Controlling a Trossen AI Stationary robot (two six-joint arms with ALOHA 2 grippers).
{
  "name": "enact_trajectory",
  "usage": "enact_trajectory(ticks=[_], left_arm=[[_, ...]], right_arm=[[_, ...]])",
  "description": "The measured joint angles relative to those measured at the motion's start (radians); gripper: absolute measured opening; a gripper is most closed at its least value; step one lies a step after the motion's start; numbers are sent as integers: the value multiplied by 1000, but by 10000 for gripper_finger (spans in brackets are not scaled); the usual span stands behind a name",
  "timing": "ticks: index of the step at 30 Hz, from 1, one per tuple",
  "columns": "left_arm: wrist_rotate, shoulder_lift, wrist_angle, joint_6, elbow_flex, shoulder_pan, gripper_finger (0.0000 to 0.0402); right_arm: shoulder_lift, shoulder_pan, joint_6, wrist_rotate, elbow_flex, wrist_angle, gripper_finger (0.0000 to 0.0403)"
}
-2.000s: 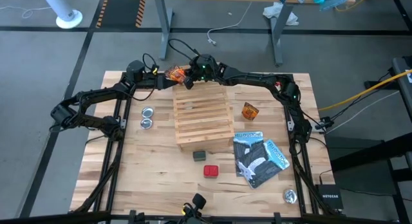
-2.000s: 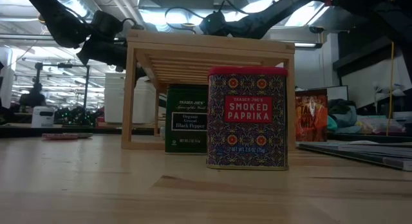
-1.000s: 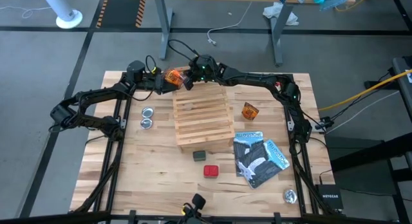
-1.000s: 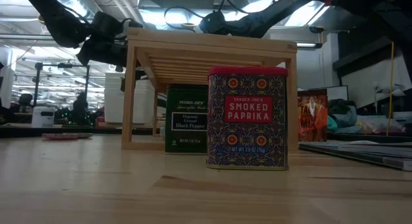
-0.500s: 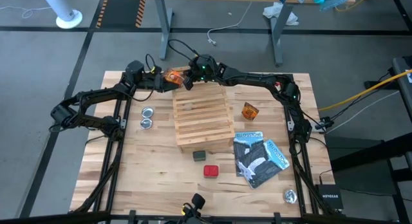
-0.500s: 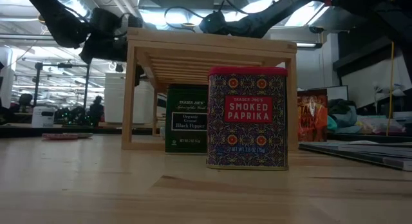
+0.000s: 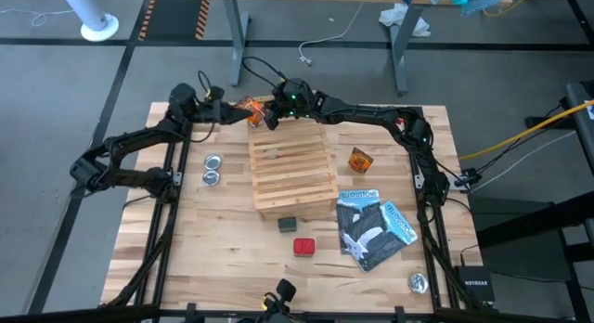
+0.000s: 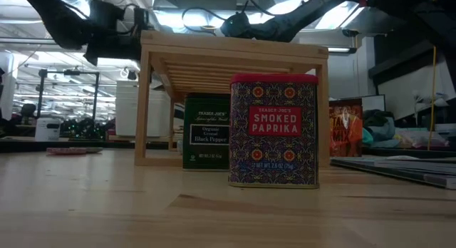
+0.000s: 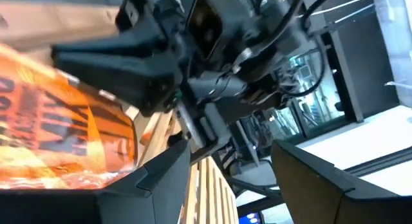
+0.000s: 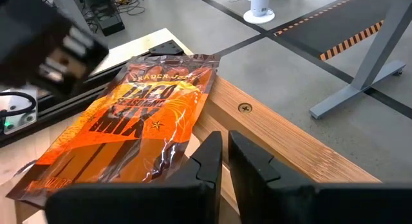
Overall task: Shelf spices
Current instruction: Remove the orange seasoning pack from the shelf
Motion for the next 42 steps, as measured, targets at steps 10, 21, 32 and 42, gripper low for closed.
enact_trajectory(ticks=[10,21,32,42], left_arm=[[27,-188,-429,216,2,194,211],[-189,-242,-815,463,2,214,211],[-293,-172,-773,482,2,158,211],[-309,-122,-591,435,2,121,211]], right_arm=[[0,0,0,0,0,0,33],[0,0,0,0,0,0,33],[0,0,0,0,0,1,33],[0,0,0,0,0,2,33]])
